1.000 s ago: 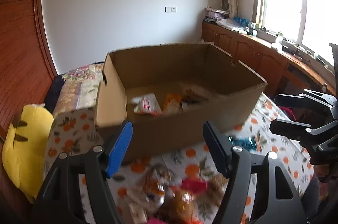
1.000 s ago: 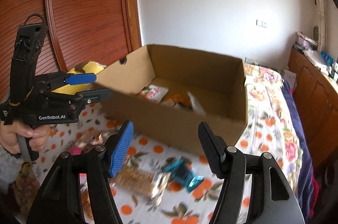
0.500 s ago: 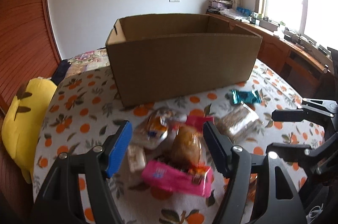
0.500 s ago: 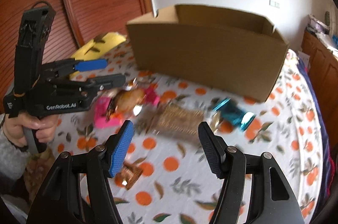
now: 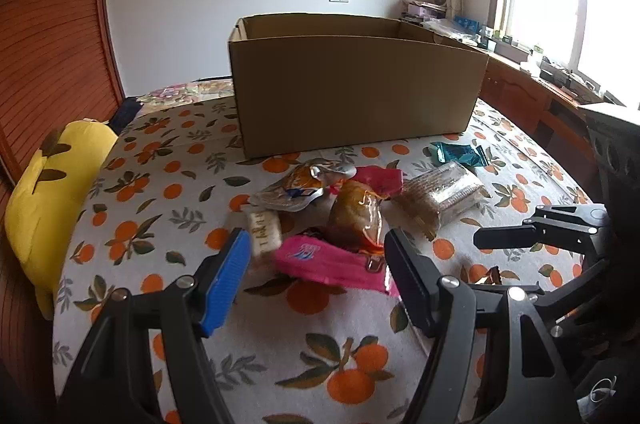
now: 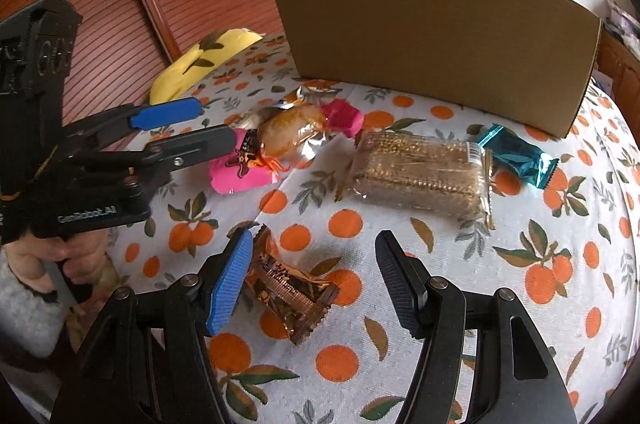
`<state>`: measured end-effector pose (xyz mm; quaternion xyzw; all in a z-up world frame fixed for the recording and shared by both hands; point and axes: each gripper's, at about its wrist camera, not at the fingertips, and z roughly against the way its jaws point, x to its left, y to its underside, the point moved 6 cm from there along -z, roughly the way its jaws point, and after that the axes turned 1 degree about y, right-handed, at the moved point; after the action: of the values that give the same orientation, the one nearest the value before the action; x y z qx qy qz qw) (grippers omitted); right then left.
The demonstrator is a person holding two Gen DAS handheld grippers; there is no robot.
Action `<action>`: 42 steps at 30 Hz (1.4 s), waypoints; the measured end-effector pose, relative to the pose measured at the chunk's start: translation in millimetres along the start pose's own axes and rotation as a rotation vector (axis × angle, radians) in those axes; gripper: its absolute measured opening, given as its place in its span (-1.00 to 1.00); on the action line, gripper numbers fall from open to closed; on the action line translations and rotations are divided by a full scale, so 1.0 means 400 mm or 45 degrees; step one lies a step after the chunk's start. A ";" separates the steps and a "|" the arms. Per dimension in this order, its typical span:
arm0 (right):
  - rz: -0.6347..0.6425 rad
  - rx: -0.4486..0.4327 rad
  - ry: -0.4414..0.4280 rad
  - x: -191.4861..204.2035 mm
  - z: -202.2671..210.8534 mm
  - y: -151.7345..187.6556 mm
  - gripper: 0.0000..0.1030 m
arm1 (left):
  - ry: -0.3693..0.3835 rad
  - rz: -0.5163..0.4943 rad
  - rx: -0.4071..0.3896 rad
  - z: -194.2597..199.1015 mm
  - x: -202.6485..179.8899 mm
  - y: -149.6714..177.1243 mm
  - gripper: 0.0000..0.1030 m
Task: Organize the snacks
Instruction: 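Move both grippers back toward the remaining snacks, then grasp the brown chocolate bar with the right gripper while the left gripper grasps the bread roll bag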
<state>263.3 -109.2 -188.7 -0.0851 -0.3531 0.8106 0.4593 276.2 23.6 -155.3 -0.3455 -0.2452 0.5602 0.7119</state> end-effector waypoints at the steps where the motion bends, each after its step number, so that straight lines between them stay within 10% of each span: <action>1: 0.002 0.003 -0.004 0.003 -0.001 0.000 0.27 | -0.006 0.005 -0.006 0.008 0.003 0.001 0.36; 29: 0.189 0.025 0.136 0.036 -0.030 0.029 0.06 | -0.040 0.059 0.010 0.045 0.016 0.044 0.36; 34: 0.188 0.015 0.150 0.020 -0.025 0.031 -0.53 | -0.029 0.038 0.017 0.030 0.006 0.037 0.36; 42: 0.098 -0.017 0.125 -0.036 -0.005 0.031 -0.59 | 0.019 -0.053 0.056 -0.029 -0.042 0.000 0.36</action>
<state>263.8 -123.9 -201.1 -0.1413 -0.3321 0.8201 0.4441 280.5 5.0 -161.9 -0.3286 -0.2347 0.5480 0.7326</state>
